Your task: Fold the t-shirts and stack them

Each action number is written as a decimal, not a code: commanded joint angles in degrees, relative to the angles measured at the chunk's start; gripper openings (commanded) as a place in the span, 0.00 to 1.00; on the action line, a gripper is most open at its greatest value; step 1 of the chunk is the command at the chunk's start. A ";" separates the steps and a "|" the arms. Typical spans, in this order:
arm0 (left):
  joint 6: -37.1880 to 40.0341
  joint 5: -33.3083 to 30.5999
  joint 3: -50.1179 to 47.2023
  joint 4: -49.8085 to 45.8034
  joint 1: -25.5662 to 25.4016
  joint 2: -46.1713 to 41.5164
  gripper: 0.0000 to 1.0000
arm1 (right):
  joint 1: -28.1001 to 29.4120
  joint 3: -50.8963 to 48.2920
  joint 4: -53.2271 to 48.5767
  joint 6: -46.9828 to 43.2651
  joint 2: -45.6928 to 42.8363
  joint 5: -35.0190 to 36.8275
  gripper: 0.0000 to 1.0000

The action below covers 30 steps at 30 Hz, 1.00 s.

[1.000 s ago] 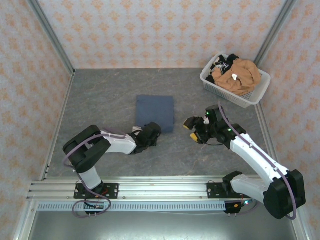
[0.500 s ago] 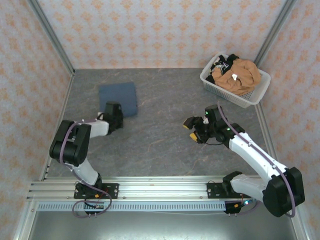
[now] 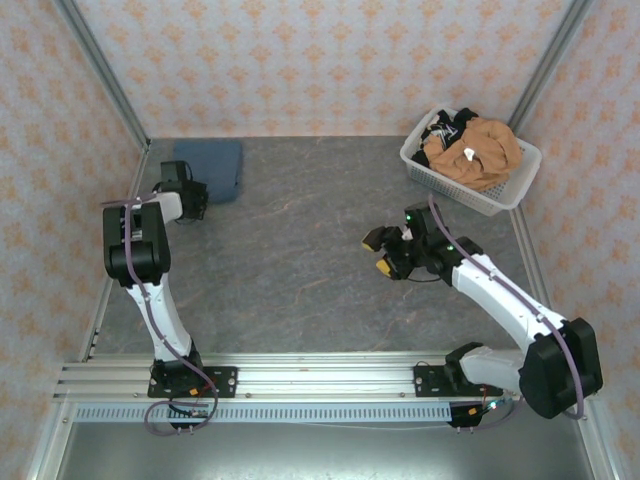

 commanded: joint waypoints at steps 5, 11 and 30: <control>4.78 2.40 8.54 -9.39 1.12 4.92 0.00 | 0.19 3.40 0.81 -1.37 2.63 -0.59 0.64; 5.34 4.87 5.99 -8.70 0.98 -2.16 0.31 | 0.14 6.37 1.93 -3.86 0.82 1.24 0.64; 12.87 -20.00 -18.39 -36.18 -13.56 -58.48 1.00 | -2.23 16.52 -9.28 -11.43 -10.28 23.74 0.99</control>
